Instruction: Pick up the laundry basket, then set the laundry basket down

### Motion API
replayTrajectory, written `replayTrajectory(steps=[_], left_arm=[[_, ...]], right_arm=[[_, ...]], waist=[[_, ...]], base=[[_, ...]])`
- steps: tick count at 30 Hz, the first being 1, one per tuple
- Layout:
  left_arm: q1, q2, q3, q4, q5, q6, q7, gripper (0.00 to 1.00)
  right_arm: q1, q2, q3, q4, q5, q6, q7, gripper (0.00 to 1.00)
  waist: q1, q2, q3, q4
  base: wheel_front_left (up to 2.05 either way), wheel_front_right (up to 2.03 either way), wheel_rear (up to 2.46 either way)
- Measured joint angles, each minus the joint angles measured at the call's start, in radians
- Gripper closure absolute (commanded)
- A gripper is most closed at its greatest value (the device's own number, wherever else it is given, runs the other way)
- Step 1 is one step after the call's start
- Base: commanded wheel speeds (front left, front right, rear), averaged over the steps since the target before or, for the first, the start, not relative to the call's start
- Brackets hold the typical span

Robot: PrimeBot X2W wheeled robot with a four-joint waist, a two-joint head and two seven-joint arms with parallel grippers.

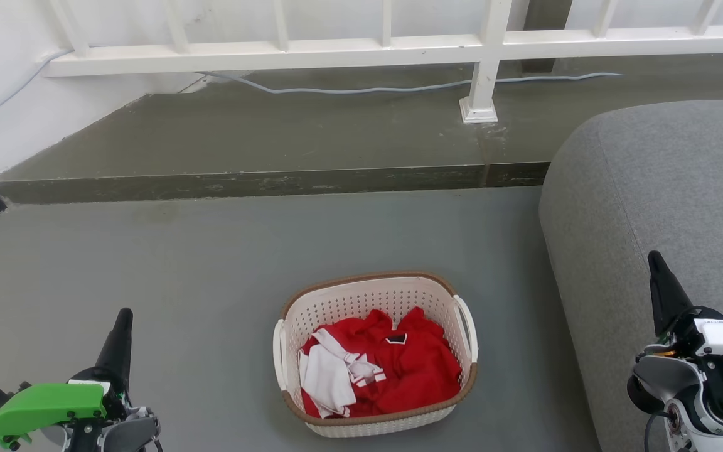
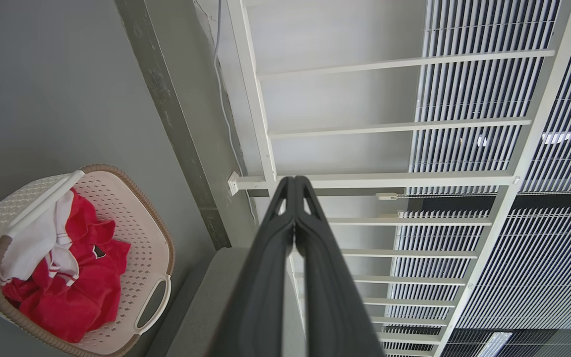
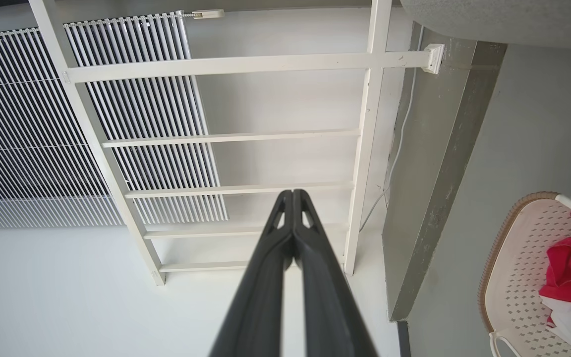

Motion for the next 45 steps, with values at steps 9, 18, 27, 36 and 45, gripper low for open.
replayTrajectory(steps=[9, 18, 27, 36, 45], left_arm=[[-0.001, 0.0, 0.001, 0.011, 0.0, -0.001, 0.007, 1.0], [-0.003, 0.0, 0.002, 0.018, 0.0, -0.004, 0.007, 1.0], [-0.005, 0.0, 0.003, 0.022, 0.0, -0.009, 0.008, 1.0], [-0.006, 0.0, 0.004, 0.026, 0.0, -0.01, 0.008, 1.0], [-0.009, 0.0, 0.006, 0.03, 0.0, -0.01, 0.009, 1.0]], right_arm=[[-0.001, 0.0, -0.001, 0.002, 0.0, 0.0, 0.0, 1.0], [-0.01, 0.002, -0.001, 0.005, 0.0, 0.0, 0.0, 1.0], [-0.011, 0.003, -0.002, 0.007, 0.0, 0.0, 0.0, 1.0], [-0.011, 0.003, -0.003, 0.01, 0.0, 0.0, 0.003, 1.0], [-0.011, 0.003, -0.004, 0.012, 0.0, 0.0, 0.003, 1.0]], waist=[[0.0, 0.0, 0.0, 0.0], [0.0, 0.0, -0.001, 0.0], [0.0, 0.0, -0.001, 0.0], [0.0, 0.0, -0.001, 0.0], [0.0001, 0.0, -0.001, 0.0]], base=[[0.0, 0.0, 0.0], [0.0, 0.0, 0.0], [0.0, 0.0, 0.0], [0.0, 0.0, 0.0], [0.0, 0.0, 0.0]])
